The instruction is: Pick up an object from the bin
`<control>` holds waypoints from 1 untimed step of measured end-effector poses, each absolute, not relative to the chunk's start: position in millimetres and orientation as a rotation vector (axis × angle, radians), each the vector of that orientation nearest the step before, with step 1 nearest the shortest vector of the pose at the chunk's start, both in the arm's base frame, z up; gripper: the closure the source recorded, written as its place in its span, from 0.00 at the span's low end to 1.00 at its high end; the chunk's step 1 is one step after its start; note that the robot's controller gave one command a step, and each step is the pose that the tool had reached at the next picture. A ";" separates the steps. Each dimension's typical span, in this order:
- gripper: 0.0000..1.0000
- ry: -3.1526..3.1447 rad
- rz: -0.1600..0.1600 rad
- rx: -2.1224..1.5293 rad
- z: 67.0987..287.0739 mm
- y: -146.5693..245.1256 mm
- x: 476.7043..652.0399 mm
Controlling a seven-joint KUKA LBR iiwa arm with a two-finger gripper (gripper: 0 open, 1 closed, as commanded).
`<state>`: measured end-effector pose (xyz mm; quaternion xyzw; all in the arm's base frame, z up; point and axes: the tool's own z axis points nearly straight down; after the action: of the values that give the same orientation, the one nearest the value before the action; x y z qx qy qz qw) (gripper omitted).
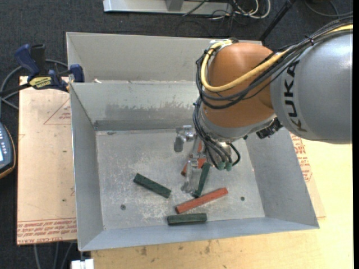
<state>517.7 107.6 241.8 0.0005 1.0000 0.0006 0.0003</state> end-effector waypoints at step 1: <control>0.00 3.141 0.000 -0.241 121.3 134.3 477.7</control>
Offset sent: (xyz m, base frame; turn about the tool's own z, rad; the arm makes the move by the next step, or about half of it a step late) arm -0.0375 0.0257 -0.1160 -0.1532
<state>477.7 134.3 121.3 -0.0766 0.9971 0.0001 -0.0042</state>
